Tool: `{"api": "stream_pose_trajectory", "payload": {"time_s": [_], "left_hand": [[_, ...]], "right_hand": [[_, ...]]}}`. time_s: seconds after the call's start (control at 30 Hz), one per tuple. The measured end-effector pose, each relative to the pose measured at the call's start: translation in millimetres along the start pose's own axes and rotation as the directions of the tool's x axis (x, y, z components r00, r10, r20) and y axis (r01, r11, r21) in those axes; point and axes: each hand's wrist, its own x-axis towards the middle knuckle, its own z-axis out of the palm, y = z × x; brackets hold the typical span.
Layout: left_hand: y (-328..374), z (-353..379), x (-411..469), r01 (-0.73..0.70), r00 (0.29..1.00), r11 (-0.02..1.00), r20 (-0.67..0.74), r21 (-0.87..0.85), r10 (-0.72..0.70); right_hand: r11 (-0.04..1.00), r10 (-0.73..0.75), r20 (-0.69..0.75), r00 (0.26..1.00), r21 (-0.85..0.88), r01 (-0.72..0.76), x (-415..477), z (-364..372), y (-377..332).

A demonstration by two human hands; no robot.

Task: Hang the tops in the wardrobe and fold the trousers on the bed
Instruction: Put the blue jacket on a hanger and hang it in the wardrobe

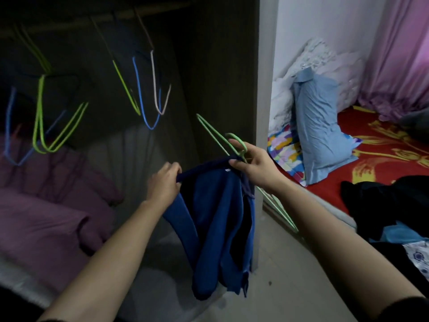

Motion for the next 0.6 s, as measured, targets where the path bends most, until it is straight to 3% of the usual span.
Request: {"api": "stream_pose_trajectory", "payload": {"time_s": [0.13, 0.27, 0.33, 0.4, 0.5, 0.6], "left_hand": [[-6.1, 2.4, 5.2, 0.136, 0.984, 0.989, 0.107, 0.049, -0.141], [-15.9, 0.6, 14.8, 0.257, 0.893, 0.943, 0.425, -0.213, -0.147], [-19.3, -4.3, 14.0, 0.271, 0.855, 0.921, 0.510, -0.281, -0.097], [-18.8, -9.7, 17.0, 0.210, 0.883, 0.895, 0.469, -0.394, -0.001], [-8.6, -16.5, 29.3, 0.028, 0.974, 0.845, 0.206, -0.535, 0.098], [6.9, -20.4, 42.5, -0.166, 0.985, 0.953, 0.002, -0.254, 0.172]], "right_hand": [[1.000, 0.004, -0.076, 0.997, 0.029, -0.002, 0.7, 0.0, 6.9], [0.995, 0.092, -0.144, 0.985, -0.035, -0.098, -5.9, -8.4, 24.9], [0.990, 0.127, -0.156, 0.980, -0.048, -0.136, -9.6, -9.6, 32.5], [0.979, 0.178, -0.145, 0.973, -0.071, -0.190, -14.0, -12.2, 38.3], [0.940, 0.262, -0.075, 0.962, -0.207, -0.272, -27.0, -13.8, 46.3], [0.928, 0.303, -0.089, 0.949, -0.199, -0.315, -40.5, -14.4, 40.0]]}}
